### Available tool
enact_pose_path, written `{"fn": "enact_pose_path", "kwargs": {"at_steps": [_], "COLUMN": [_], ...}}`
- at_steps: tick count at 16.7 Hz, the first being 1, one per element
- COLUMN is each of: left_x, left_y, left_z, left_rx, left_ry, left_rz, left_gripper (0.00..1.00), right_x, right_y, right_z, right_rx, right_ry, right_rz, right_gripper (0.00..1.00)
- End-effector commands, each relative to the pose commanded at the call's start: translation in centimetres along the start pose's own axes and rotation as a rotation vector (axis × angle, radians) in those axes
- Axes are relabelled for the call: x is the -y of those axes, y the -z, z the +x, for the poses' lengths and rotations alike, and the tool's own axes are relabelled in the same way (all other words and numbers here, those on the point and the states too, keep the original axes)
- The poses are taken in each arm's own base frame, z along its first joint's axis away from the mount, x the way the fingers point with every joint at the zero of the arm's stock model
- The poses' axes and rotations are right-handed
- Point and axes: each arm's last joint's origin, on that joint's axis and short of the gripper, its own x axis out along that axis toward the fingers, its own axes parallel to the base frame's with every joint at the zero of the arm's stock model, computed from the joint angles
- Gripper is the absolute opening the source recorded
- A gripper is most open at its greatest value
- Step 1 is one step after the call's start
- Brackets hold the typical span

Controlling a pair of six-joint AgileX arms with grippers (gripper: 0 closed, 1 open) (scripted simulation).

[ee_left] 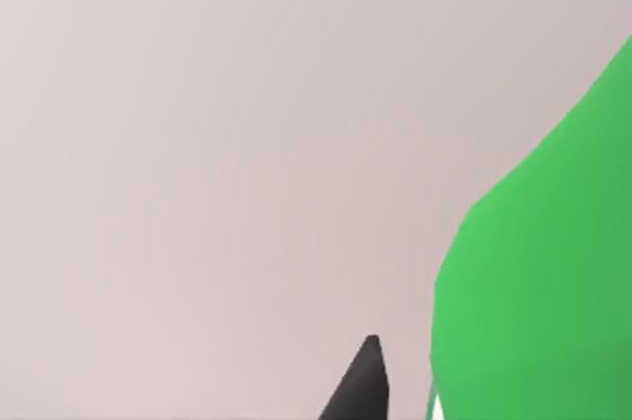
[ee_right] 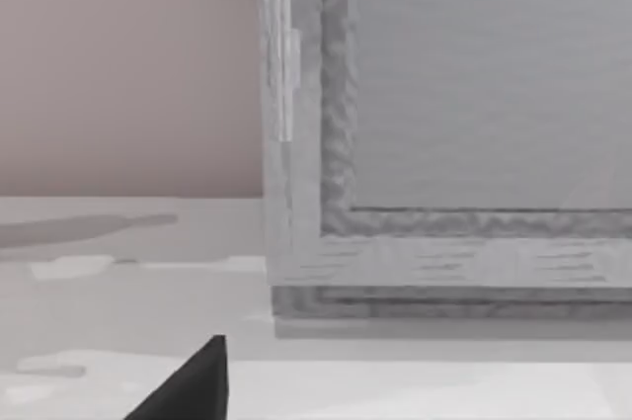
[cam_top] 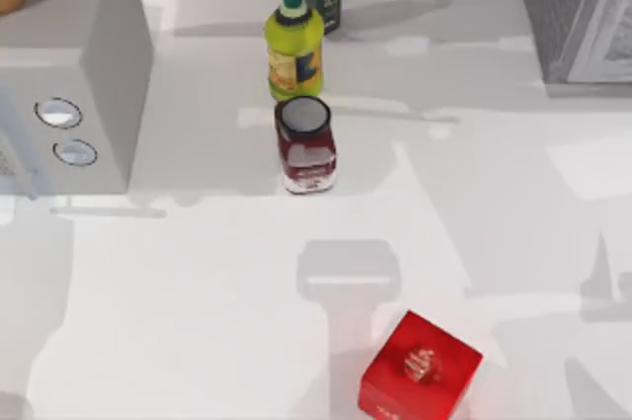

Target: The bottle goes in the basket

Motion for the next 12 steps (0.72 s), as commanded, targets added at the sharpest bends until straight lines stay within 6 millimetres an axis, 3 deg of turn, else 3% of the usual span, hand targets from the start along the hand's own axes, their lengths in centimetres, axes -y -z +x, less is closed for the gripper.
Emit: {"fn": "enact_pose_path", "kwargs": {"at_steps": [2, 12], "left_x": [0.0, 0.0], "left_y": [0.0, 0.0], "left_z": [0.0, 0.0], "left_rx": [0.0, 0.0], "left_ry": [0.0, 0.0], "left_rz": [0.0, 0.0], "left_gripper": [0.0, 0.75], "right_x": [0.0, 0.0], "right_y": [0.0, 0.0], "right_z": [0.0, 0.0], "right_rx": [0.0, 0.0], "right_ry": [0.0, 0.0], "right_rz": [0.0, 0.0], "right_gripper": [1.0, 1.0]}}
